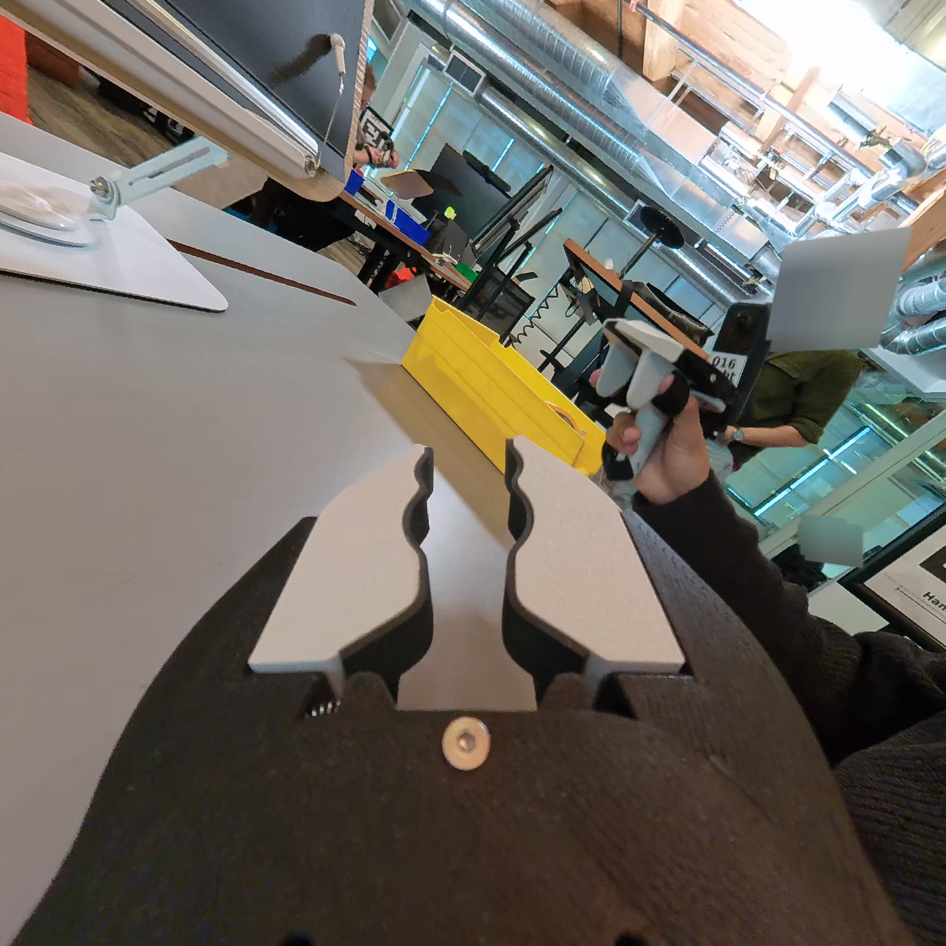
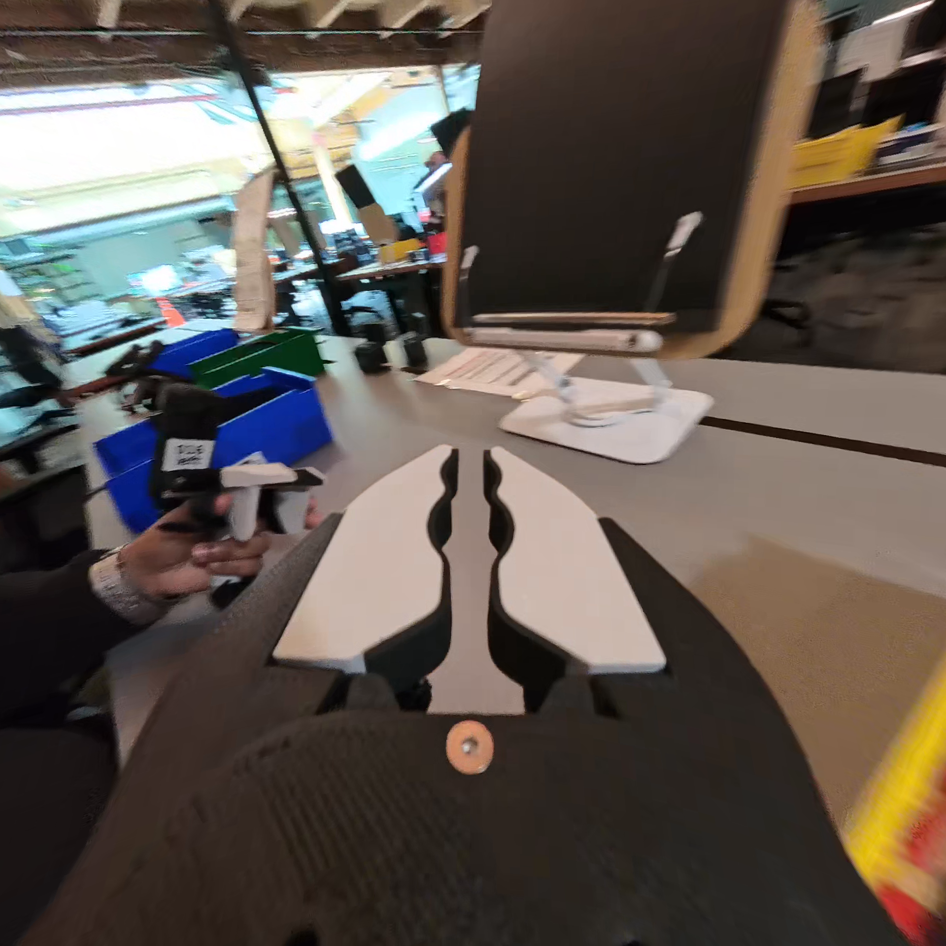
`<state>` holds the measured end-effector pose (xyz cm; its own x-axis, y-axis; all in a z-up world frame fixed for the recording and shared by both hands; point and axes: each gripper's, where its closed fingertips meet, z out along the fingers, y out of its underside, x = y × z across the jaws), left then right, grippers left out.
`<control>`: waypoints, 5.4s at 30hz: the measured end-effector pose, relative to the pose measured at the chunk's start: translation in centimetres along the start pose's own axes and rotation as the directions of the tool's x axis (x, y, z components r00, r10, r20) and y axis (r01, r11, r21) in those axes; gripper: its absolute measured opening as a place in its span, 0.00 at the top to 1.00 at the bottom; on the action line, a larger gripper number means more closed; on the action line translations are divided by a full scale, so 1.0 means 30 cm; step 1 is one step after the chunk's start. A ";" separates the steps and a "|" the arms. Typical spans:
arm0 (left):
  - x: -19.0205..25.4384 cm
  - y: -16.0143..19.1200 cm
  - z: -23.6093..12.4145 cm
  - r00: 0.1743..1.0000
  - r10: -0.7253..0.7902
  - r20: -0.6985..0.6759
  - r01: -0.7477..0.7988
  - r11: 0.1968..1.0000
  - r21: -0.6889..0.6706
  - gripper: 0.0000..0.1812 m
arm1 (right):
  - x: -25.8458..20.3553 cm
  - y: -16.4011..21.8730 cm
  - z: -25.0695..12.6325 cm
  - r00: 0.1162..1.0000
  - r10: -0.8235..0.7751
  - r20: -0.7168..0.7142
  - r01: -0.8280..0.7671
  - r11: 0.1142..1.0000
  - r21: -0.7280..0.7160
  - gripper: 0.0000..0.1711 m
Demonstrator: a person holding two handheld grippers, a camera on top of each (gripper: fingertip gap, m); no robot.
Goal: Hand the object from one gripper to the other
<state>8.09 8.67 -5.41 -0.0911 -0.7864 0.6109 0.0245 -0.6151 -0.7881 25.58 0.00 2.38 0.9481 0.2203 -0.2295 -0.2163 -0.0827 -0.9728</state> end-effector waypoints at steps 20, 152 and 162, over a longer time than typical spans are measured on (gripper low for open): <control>0.049 -0.362 -0.228 0.963 0.172 0.207 -0.205 0.967 0.149 0.88 | -0.162 0.329 0.193 0.959 0.190 0.212 -0.141 0.964 -0.224 1.00; 0.151 -0.046 0.002 0.989 -0.072 -0.132 0.108 0.951 0.290 0.61 | -0.356 0.024 0.131 0.916 0.175 0.360 -0.280 0.923 0.264 0.79; 0.146 -0.086 -0.013 0.991 0.084 -0.102 -0.069 0.988 0.135 0.62 | -0.374 0.139 0.228 0.898 0.190 0.398 -0.251 0.962 0.109 0.79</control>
<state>7.25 6.83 -0.73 -0.1899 -0.8251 0.5320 0.1649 -0.5610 -0.8112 12.45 3.84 0.70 0.7173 0.5684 -0.4029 -0.4718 -0.0293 -0.8812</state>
